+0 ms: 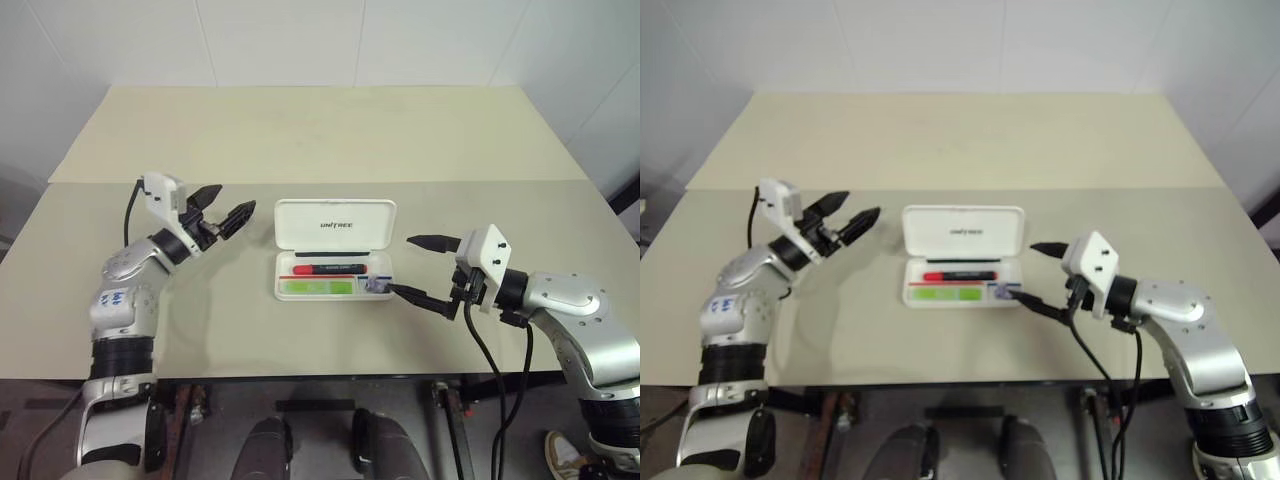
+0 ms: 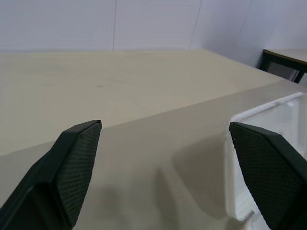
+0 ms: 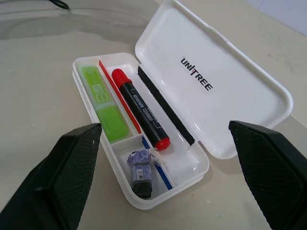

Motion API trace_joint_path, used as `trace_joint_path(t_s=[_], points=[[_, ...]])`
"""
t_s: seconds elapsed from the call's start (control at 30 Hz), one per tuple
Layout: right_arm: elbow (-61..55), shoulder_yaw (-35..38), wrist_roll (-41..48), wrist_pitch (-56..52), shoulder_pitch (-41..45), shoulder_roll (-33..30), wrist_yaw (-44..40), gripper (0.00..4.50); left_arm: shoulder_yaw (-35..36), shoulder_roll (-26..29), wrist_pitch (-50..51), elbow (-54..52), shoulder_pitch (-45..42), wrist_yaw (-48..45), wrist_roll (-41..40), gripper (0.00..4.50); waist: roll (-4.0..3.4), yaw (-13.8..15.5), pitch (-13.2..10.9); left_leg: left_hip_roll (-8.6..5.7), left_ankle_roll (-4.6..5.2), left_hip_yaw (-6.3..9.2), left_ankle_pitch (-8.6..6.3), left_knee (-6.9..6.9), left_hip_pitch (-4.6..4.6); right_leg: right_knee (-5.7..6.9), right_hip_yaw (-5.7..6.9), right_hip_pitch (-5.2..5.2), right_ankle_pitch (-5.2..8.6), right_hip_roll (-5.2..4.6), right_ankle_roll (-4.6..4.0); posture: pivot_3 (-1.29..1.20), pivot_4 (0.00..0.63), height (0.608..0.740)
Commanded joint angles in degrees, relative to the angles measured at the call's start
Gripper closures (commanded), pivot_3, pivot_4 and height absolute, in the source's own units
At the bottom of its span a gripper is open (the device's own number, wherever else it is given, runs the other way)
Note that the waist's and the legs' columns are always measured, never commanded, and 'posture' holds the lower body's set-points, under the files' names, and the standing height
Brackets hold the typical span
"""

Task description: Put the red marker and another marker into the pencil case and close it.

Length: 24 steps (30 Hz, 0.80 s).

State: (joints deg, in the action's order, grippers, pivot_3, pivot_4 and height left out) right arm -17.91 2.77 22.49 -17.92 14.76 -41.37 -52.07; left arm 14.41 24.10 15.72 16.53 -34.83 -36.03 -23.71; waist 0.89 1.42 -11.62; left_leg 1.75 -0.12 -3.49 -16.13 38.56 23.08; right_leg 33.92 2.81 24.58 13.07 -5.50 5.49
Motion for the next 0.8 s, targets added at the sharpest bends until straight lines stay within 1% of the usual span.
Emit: trace_joint_path(t_s=[0.03,0.17,0.3,0.33,0.6,0.8], points=[[-2.5,1.7,0.4,0.4,-0.7,-0.3,0.7,0.00,-1.4,-0.9,-3.2,3.9,-4.6,1.3,2.3,1.32,0.01,0.1,0.0,0.00,0.00,0.00,0.00,-0.01,0.01,-0.01,0.01,0.00,0.00,0.01,0.01,0.00,0.150,0.740],[-3.1,2.2,0.6,0.2,-1.3,-0.6,1.1,0.00,-3.5,-2.3,-5.5,9.1,-8.3,1.3,4.5,2.71,0.01,0.0,0.0,-0.02,0.00,-0.02,0.00,-0.02,0.00,-0.03,0.01,0.00,-0.02,0.00,0.04,0.00,0.150,0.740],[-3.8,2.6,0.7,0.0,-1.9,-0.8,1.4,0.00,-5.0,-2.8,-7.2,11.8,-9.9,0.2,5.9,4.21,0.01,-0.2,0.0,-0.01,0.00,-0.04,0.00,-0.07,0.00,-0.04,0.00,0.02,-0.02,0.01,0.04,0.00,0.150,0.740],[-3.8,2.7,0.7,0.0,-2.0,-0.8,1.5,0.00,-5.3,-2.8,-7.7,12.5,-10.3,0.0,6.2,4.48,0.01,-0.2,0.0,-0.01,0.00,-0.05,0.00,-0.08,0.00,-0.03,0.00,0.03,-0.02,0.01,0.04,0.00,0.150,0.740],[-6.2,9.1,11.3,-2.3,1.3,2.5,3.4,0.00,-7.1,-2.5,-8.6,14.4,-11.3,-3.1,7.7,4.48,0.02,-0.1,0.0,-0.01,0.00,-0.05,0.00,-0.09,-0.01,-0.04,0.00,0.02,-0.03,0.00,0.05,0.00,0.150,0.740],[-7.7,9.5,14.1,-2.3,0.8,1.8,2.0,0.00,-8.0,-2.4,-9.0,15.6,-11.8,-4.9,8.7,4.48,0.02,-0.1,0.0,-0.01,0.00,-0.04,0.00,-0.13,-0.01,-0.06,0.00,0.01,-0.03,0.00,0.05,0.00,0.150,0.740]])
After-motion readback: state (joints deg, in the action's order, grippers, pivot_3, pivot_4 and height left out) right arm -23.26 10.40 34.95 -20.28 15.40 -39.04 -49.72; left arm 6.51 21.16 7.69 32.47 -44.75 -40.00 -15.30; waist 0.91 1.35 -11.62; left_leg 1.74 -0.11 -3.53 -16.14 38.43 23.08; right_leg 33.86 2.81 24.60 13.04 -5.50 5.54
